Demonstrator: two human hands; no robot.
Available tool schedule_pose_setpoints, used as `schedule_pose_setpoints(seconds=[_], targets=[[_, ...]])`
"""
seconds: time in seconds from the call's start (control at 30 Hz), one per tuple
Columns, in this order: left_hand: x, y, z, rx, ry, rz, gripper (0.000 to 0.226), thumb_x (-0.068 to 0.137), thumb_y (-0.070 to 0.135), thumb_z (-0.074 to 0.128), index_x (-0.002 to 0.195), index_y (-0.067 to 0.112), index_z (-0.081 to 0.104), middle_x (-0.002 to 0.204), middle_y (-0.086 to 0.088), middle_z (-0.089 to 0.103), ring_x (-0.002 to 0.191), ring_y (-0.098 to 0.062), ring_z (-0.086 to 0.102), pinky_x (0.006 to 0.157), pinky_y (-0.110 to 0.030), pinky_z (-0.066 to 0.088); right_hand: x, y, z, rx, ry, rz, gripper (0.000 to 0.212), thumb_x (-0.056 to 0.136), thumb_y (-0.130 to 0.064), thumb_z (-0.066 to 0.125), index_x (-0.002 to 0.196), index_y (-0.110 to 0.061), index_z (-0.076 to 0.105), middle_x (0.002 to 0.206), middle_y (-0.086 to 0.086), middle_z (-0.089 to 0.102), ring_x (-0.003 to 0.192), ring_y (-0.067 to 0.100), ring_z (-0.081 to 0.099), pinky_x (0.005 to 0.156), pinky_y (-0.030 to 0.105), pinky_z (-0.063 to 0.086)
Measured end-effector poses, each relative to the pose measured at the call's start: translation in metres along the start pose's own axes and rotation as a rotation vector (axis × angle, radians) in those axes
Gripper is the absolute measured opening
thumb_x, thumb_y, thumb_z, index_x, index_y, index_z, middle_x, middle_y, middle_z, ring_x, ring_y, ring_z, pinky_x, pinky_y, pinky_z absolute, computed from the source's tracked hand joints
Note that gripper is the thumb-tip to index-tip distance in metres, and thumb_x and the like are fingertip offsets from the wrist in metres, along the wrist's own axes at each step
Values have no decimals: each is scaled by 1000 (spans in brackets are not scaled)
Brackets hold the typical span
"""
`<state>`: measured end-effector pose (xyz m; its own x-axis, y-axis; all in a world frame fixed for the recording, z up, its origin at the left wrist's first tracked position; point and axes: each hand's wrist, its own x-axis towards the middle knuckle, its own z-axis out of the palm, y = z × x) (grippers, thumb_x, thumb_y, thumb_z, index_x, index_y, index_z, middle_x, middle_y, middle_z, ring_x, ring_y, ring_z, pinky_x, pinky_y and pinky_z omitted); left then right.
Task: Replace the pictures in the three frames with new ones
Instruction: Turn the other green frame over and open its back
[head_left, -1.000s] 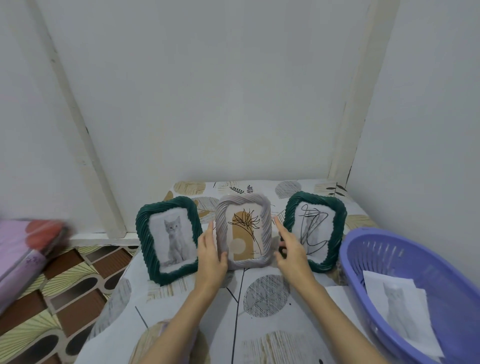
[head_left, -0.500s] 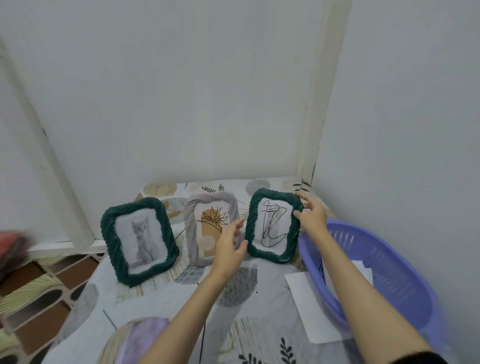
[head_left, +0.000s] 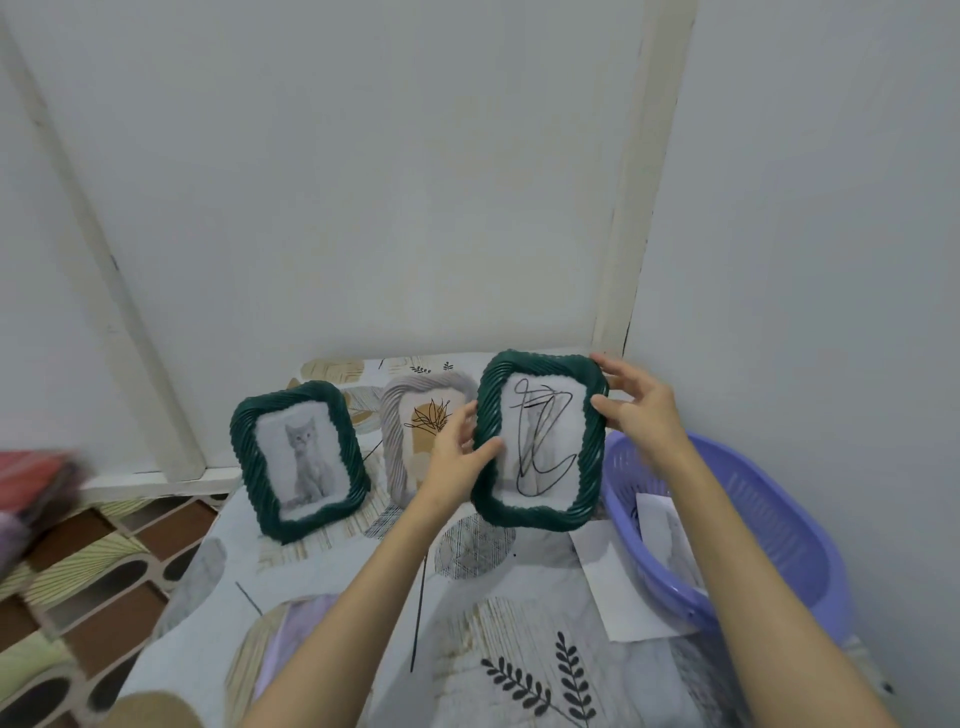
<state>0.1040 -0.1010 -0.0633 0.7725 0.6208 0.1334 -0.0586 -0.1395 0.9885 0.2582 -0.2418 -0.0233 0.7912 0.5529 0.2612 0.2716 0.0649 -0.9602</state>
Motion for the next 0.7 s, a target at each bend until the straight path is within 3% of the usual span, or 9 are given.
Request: schedule_pose_setpoints(seconds=[0.07,0.17,0.23,0.33,0.4,0.47,0.57,0.63,0.7], targets=[[-21,7,-5,-44,33,5,38,85,1,58,118,16,48,110,0,61,95,-8,59,74,-16,53,-15,-1,6,36,-37,48,51,83,13,53,126,-14,55,96,8,60,72,18,60,75,31,58],[-50,8,-16,-6,114,42,38,86,2,58,119,19,48,103,11,56,99,-4,53,87,-21,48,-40,3,22,-109,-12,18,50,85,4,57,130,-15,51,104,6,56,77,14,58,73,19,55],[-70,3,-23,72,173,92,39,87,2,57,120,19,49,104,12,57,104,-5,57,91,-22,49,-61,5,37,-304,51,-86,46,87,-8,58,130,-21,51,106,4,52,81,14,52,75,20,47],[-96,-3,-21,267,261,249,40,87,-1,55,121,19,50,102,17,58,94,13,57,82,-4,46,-97,0,66,-242,-69,-172,40,90,-25,56,130,-27,50,90,12,56,71,19,51,63,29,48],[-109,-10,-15,404,311,354,42,86,-1,54,124,17,50,109,10,60,98,4,57,89,-11,45,-115,-6,80,-161,-143,-123,41,90,-35,54,130,-29,48,89,10,59,74,25,58,66,38,52],[-120,-19,-8,518,331,394,44,87,2,55,129,13,49,119,1,60,108,-9,56,96,-18,42,-126,-9,88,-114,-149,-68,42,87,-41,56,126,-29,48,92,-5,60,87,20,63,74,39,56],[-138,-29,2,649,232,451,46,87,19,58,132,15,48,120,-3,61,106,-9,56,90,-12,38,-131,-4,90,-33,-79,33,33,83,-32,65,112,-26,50,98,-7,62,95,19,65,78,47,57],[-146,-26,3,710,189,503,44,87,37,54,126,17,53,114,1,63,100,-10,58,86,-15,42,-128,2,83,-41,-62,92,24,87,-19,61,109,-22,53,101,-1,64,97,22,64,80,49,56],[-148,-16,-2,680,236,567,39,87,40,51,117,16,58,108,2,64,96,-10,59,84,-18,46,-127,6,74,-20,-97,144,21,90,-12,54,110,-17,57,107,6,65,94,23,64,74,45,58]])
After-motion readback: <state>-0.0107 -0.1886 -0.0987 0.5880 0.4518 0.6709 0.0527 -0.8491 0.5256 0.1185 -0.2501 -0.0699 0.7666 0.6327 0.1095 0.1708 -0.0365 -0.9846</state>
